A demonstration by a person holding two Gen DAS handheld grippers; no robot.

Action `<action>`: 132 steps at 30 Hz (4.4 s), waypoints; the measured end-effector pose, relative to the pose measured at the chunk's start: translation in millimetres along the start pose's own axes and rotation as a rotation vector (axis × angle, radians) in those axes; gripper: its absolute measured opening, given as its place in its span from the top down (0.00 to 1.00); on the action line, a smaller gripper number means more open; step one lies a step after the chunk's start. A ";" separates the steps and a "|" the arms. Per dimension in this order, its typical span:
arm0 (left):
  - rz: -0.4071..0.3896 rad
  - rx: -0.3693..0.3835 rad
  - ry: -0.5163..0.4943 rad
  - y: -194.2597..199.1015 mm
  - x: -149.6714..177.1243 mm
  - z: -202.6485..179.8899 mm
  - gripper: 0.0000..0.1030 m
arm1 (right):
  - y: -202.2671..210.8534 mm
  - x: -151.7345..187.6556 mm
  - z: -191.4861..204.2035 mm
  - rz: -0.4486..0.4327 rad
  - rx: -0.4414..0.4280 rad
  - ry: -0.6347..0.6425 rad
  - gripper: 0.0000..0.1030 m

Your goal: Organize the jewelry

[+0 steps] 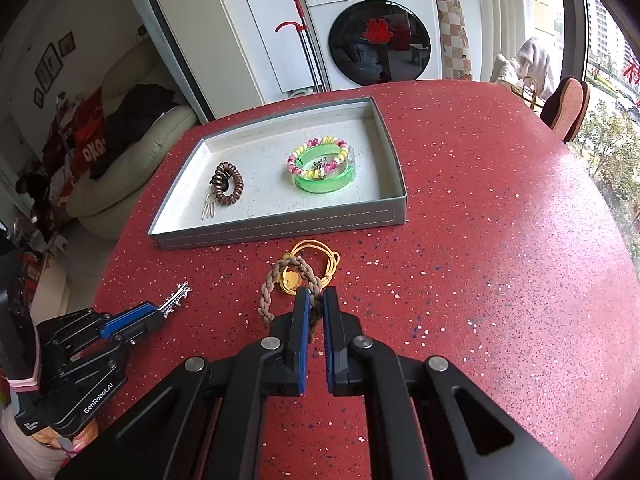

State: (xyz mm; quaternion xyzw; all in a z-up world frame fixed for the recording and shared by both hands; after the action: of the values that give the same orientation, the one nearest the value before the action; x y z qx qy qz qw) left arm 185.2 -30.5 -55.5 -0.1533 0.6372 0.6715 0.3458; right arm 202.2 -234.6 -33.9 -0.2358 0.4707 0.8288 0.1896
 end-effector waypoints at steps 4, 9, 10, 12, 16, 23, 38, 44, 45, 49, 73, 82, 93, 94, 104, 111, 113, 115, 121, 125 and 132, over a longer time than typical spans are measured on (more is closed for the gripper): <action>-0.039 0.004 0.024 6.0 -19.4 4.9 0.73 | -1.3 -12.2 3.5 -0.010 -0.009 0.006 0.93; -0.080 -0.015 0.048 2.9 -48.1 13.2 0.73 | -7.1 -34.7 8.7 -0.023 -0.017 0.020 0.93; -0.083 -0.019 0.058 0.1 -54.0 15.3 0.73 | -9.1 -39.9 9.5 -0.026 -0.021 0.021 0.93; -0.088 -0.029 0.076 -6.7 -64.8 20.2 0.73 | -15.0 -50.1 11.7 -0.029 -0.031 0.020 0.93; -0.084 -0.053 0.097 -25.7 -82.6 27.6 0.73 | -34.1 -69.0 14.5 -0.021 -0.040 0.018 0.93; -0.039 -0.091 0.119 -65.6 -95.1 33.5 0.73 | -78.6 -83.3 11.6 0.028 -0.072 -0.035 0.93; 0.033 -0.158 0.081 -113.1 -89.4 23.8 0.73 | -124.5 -77.9 -29.7 0.084 0.040 -0.083 0.93; 0.061 -0.202 0.040 -123.8 -83.6 20.4 0.73 | -123.6 -76.2 -29.0 0.092 0.081 -0.042 0.93; 0.069 -0.207 0.039 -125.0 -82.3 20.3 0.73 | -123.9 -75.8 -27.6 0.093 0.083 -0.036 0.92; 0.075 -0.219 0.047 -125.4 -82.1 22.5 0.73 | -124.3 -76.7 -24.1 0.099 0.075 -0.025 0.87; 0.037 -0.228 0.056 -105.8 -93.0 20.3 0.72 | -73.9 -80.4 -19.1 -0.036 -0.045 -0.111 0.40; 0.042 -0.212 0.089 -102.0 -95.4 23.8 0.72 | -61.8 -75.3 -22.0 -0.052 -0.053 -0.133 0.40; 0.032 -0.191 0.114 -82.5 -89.3 27.0 0.72 | -49.2 -63.1 -22.2 -0.062 -0.079 -0.156 0.32; 0.031 -0.185 0.119 -79.6 -87.6 27.7 0.72 | -47.1 -61.8 -21.3 -0.065 -0.085 -0.156 0.27; 0.003 -0.210 0.155 -54.7 -66.0 33.1 0.00 | -20.4 -42.4 -13.6 -0.121 -0.135 -0.166 0.17; -0.018 -0.237 0.126 -38.5 -53.4 21.7 0.00 | -2.0 -28.8 -5.0 -0.178 -0.124 -0.116 0.14; -0.016 -0.239 0.118 -33.0 -50.1 17.3 0.00 | 2.0 -25.6 -2.0 -0.185 -0.124 -0.102 0.14; -0.014 -0.229 0.113 -28.0 -45.6 14.2 0.00 | 3.6 -22.2 0.4 -0.178 -0.144 -0.107 0.14; -0.022 -0.213 0.093 -13.4 -29.2 5.0 0.00 | 3.4 -10.9 -3.9 -0.125 -0.170 -0.153 0.14; -0.009 -0.163 0.091 -6.6 -16.1 -1.6 0.00 | 2.4 0.2 -7.2 -0.081 -0.157 -0.149 0.14; 0.035 -0.110 0.066 -0.5 9.5 -18.9 0.00 | -4.7 26.0 -19.7 -0.022 -0.139 -0.173 0.14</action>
State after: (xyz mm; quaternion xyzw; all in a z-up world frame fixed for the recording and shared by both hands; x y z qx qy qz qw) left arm 174.3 -46.1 -64.7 -0.1829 0.6129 0.7061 0.3038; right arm 187.6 -247.1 -60.7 -0.1811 0.3913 0.8746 0.2217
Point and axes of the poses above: each gripper's, at about its wrist camera, not at the fingertips, and y roughly against the way its jaws point, z to its left, x to its underside, the point moved 5 cm from there along -y, roughly the way its jaws point, and after that the axes turned 15 degrees about -x, right-handed, at the moved point
